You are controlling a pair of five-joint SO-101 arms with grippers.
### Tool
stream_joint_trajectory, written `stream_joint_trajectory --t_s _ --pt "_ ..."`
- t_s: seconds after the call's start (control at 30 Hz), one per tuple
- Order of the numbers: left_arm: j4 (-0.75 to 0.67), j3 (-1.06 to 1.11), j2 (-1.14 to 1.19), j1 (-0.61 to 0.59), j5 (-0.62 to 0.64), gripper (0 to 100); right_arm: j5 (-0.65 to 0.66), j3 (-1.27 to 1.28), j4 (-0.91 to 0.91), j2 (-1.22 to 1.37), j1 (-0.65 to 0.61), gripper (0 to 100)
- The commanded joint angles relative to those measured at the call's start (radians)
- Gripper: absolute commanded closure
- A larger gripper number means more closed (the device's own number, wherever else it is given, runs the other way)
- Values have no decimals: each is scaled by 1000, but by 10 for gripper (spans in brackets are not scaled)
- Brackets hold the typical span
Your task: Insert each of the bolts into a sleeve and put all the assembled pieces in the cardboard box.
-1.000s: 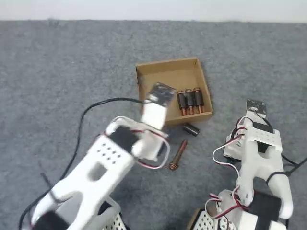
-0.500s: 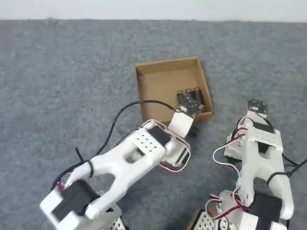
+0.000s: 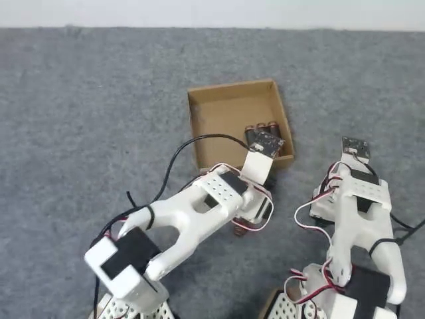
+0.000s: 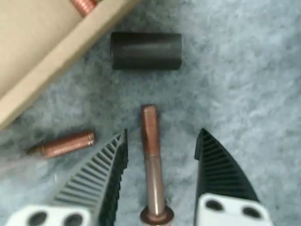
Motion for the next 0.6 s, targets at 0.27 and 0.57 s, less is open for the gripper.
stream_joint_trajectory --t_s 0.27,0.57 --pt "38 -99 21 11 -60 989 14 -5 -4 -59 13 992" --pt "301 -203 15 11 -617 988 14 -5 -5 -59 13 992"
